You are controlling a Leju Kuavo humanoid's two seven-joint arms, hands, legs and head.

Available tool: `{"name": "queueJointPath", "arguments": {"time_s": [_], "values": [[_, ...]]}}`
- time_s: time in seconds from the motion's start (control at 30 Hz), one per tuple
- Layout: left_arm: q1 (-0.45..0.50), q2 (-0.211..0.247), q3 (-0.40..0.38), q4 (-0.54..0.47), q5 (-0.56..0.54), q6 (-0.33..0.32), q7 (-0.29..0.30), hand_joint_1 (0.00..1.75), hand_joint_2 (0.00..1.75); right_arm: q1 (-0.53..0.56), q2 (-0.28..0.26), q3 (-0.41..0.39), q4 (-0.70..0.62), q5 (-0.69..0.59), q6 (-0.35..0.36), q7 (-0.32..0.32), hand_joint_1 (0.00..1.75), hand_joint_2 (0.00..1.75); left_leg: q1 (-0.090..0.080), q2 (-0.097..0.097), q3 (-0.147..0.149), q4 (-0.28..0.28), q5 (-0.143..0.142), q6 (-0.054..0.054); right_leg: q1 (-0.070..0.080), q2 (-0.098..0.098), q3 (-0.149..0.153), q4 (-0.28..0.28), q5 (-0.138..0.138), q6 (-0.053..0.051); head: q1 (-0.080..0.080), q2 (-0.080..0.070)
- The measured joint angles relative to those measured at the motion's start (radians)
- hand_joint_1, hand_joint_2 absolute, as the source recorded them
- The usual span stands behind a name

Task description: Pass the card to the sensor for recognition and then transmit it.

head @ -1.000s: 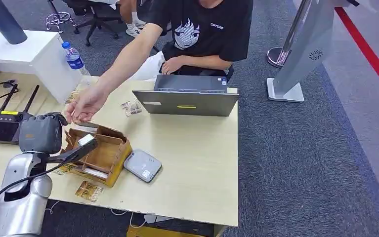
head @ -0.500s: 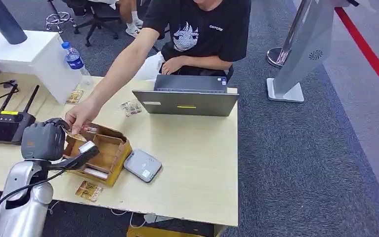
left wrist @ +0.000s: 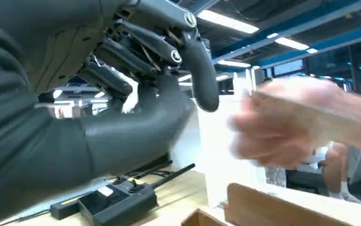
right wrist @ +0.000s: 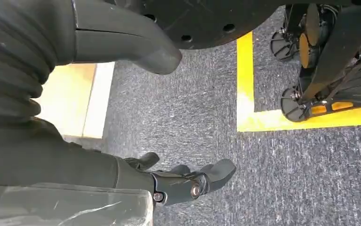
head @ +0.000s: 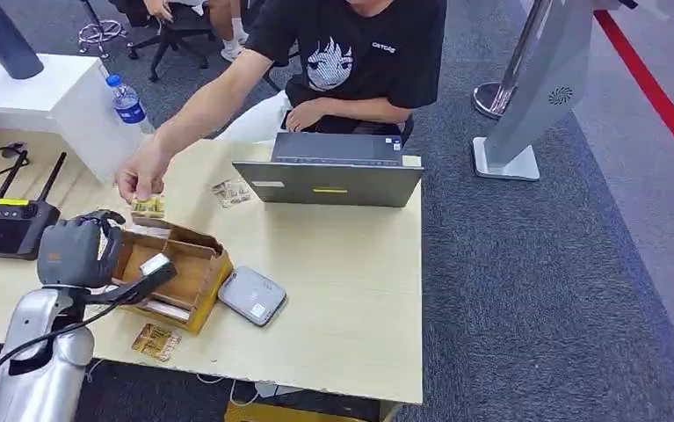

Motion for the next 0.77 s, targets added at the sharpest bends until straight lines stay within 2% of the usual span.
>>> {"name": "queueJointPath", "arguments": {"time_s": [0.07,0.1,0.13,0.17,0.23,0.27,0.33,0.43,0.53,0.6,0.67,0.73,0.77], "values": [[0.015,-0.029,0.030,-0.047,0.075,0.055,-0.030,0.00,1.75,0.000,0.000,0.000,0.000,-0.001,-0.001,-0.003,0.00,1.75,0.000,0.000,0.000,0.000,0.000,0.000,0.000,0.000,0.000,0.000,0.000,0.000,0.000,0.000],[0.024,-0.054,0.052,-0.085,0.150,0.106,-0.078,0.00,1.75,0.001,0.001,0.000,0.000,-0.008,-0.002,-0.038,0.00,1.75,0.000,0.000,-0.001,0.000,0.000,0.000,0.000,0.000,0.000,0.000,0.000,0.000,0.000,0.000],[0.029,-0.088,0.087,-0.138,0.280,0.146,-0.133,0.00,1.75,0.000,0.001,0.000,0.000,-0.017,-0.006,-0.096,0.00,1.75,0.000,0.000,-0.002,0.000,0.000,0.000,0.000,0.000,0.000,0.000,0.001,0.000,0.001,0.000],[0.031,-0.124,0.123,-0.189,0.410,0.146,-0.165,0.00,1.75,-0.003,0.001,0.000,0.000,-0.026,-0.011,-0.134,0.00,1.75,0.000,0.000,-0.003,0.000,0.000,0.000,0.000,0.000,0.000,0.000,0.001,0.000,0.000,0.000],[0.027,-0.216,0.258,-0.330,0.815,0.023,-0.177,0.00,1.75,-0.018,-0.003,0.000,0.011,-0.042,-0.040,-0.158,0.00,1.75,0.000,0.002,-0.001,0.000,-0.001,0.002,-0.001,0.002,0.001,0.000,0.001,0.001,0.000,0.000],[0.021,-0.241,0.324,-0.362,0.967,-0.031,-0.177,0.00,1.75,-0.023,-0.003,0.000,0.013,-0.044,-0.046,-0.157,0.00,1.75,-0.001,0.002,0.000,0.000,-0.002,0.003,-0.001,0.002,0.001,0.000,0.001,0.002,0.001,0.000],[0.018,-0.305,0.506,-0.393,1.263,-0.194,-0.185,0.00,1.75,-0.026,-0.004,0.000,0.020,-0.044,-0.058,-0.133,0.00,1.75,0.000,0.002,0.001,0.000,-0.002,0.003,0.000,0.002,0.001,0.000,0.000,0.001,0.000,0.000],[0.047,-0.352,0.749,-0.362,1.425,-0.302,-0.124,0.00,1.75,-0.025,-0.003,0.000,0.022,-0.020,-0.074,0.024,0.00,1.75,-0.001,0.001,0.003,-0.001,-0.003,0.002,0.000,0.001,0.003,0.000,-0.003,0.001,0.001,0.000],[0.079,-0.354,0.921,-0.261,1.563,-0.335,-0.108,0.00,1.75,-0.009,0.002,0.000,0.011,-0.016,-0.061,0.037,0.00,1.75,0.000,0.002,0.002,-0.001,-0.003,0.000,0.000,0.002,0.002,0.000,-0.003,-0.001,-0.002,0.000],[0.088,-0.344,1.000,-0.173,1.585,-0.358,-0.121,0.00,1.75,-0.010,0.002,0.000,0.002,-0.014,-0.053,0.038,0.00,1.75,0.000,0.001,0.003,-0.002,-0.003,0.000,0.000,0.001,0.002,0.000,-0.004,-0.002,-0.002,0.000],[0.096,-0.343,1.066,-0.124,1.597,-0.351,-0.120,0.00,1.75,-0.013,0.002,0.000,-0.002,-0.012,-0.047,0.038,0.00,1.75,0.001,0.001,0.002,-0.001,-0.003,0.000,0.001,0.001,0.002,0.000,-0.004,-0.002,-0.001,0.000],[0.100,-0.336,1.103,-0.072,1.658,-0.283,-0.089,0.00,1.75,-0.014,-0.001,0.001,-0.002,-0.003,-0.041,0.037,0.00,1.75,0.000,-0.002,0.002,-0.002,-0.004,0.001,0.000,0.000,0.004,0.000,-0.005,0.001,0.000,0.000],[0.103,-0.314,1.120,-0.003,1.706,-0.238,-0.083,0.00,1.75,-0.014,-0.004,0.003,0.000,-0.002,-0.034,0.034,0.00,1.75,-0.001,-0.002,0.003,-0.002,-0.004,0.001,-0.001,-0.001,0.005,0.000,-0.006,0.001,0.000,0.000]]}}
